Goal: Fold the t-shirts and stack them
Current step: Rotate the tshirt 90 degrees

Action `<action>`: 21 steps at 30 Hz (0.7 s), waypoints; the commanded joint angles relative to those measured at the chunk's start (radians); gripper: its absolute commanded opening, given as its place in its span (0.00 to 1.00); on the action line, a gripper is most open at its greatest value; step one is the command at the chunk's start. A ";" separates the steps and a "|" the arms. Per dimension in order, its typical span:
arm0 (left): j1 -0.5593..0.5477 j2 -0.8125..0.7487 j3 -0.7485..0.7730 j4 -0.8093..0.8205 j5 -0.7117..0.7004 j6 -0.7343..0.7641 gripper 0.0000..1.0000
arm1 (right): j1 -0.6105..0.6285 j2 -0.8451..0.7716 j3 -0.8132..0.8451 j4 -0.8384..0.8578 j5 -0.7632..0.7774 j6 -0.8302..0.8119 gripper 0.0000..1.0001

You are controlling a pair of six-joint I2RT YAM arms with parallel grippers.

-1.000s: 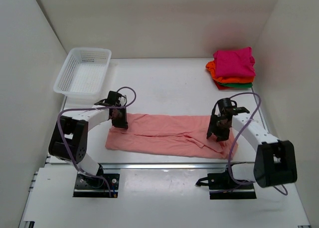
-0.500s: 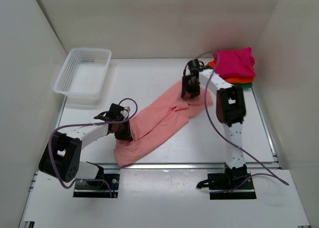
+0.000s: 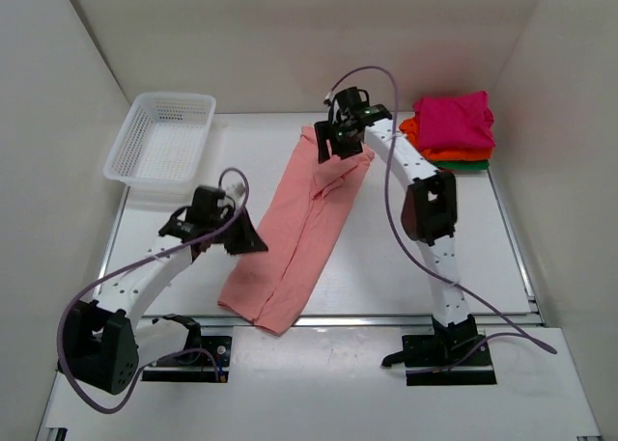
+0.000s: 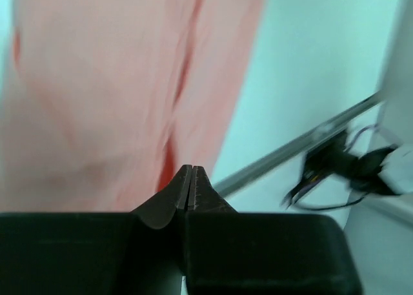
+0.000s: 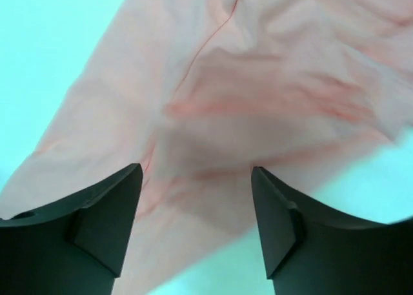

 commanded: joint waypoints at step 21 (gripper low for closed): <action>-0.016 1.135 1.098 -0.006 0.000 0.195 0.07 | 0.510 -0.761 -1.380 0.825 -0.226 0.441 0.00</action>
